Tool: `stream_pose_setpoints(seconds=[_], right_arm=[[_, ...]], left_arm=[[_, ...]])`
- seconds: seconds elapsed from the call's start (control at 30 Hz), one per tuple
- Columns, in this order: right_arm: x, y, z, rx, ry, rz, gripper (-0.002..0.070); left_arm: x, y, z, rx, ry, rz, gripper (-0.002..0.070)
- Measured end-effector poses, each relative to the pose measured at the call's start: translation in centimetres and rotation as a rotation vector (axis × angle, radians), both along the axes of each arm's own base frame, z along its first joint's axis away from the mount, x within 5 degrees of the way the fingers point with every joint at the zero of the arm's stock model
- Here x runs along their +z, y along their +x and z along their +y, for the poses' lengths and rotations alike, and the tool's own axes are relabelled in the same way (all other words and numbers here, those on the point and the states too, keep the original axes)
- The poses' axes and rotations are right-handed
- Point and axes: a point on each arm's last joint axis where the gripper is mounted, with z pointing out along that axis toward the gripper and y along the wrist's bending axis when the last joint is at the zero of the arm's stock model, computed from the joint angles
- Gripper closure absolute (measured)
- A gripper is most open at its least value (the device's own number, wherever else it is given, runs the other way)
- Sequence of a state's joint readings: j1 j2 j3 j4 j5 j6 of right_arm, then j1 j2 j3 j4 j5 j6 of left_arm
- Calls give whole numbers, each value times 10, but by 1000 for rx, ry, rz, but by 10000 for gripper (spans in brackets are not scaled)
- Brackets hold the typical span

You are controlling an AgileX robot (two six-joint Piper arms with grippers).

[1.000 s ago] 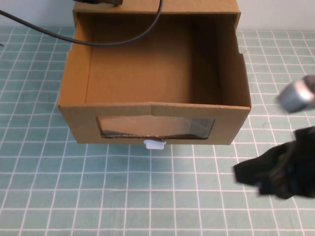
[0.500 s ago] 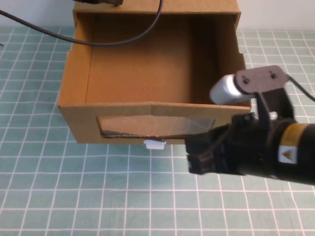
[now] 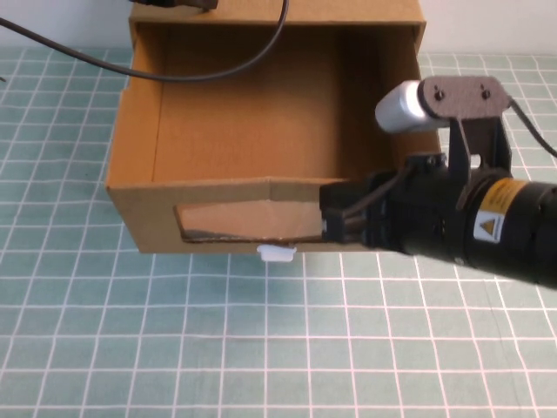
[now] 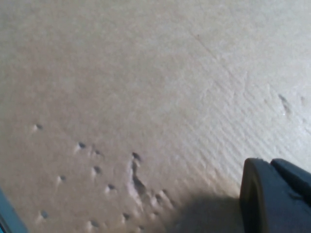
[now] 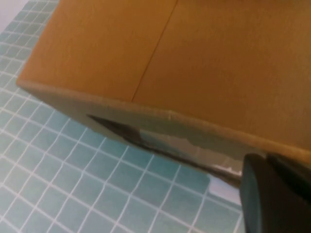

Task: Close the shoe box
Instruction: Close the shoe box with your right arm

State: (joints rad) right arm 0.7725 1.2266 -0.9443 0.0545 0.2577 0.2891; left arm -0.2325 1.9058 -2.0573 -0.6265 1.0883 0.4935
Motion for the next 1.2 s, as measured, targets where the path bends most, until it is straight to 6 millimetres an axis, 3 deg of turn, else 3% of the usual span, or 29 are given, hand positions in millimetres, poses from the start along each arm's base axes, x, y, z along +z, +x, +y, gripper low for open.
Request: stream_pose_setpoints(seconds=[0.23,0.53,0.93,1.2], right_arm=[[7,19,4,-32,0,-14,687],[7,47,25,-28,-51,-43,687],[15,93,20,-123,-32,-77,687],[16,122,28,-152,-10,-104,687]], left_arm=[[0,-1,0,-5,-3,6,680],[0,-1,0,-7,-2,9,680],[0,-1,-1,-10,-3,13,680],[0,-1,-1,-10,-3,13,680]])
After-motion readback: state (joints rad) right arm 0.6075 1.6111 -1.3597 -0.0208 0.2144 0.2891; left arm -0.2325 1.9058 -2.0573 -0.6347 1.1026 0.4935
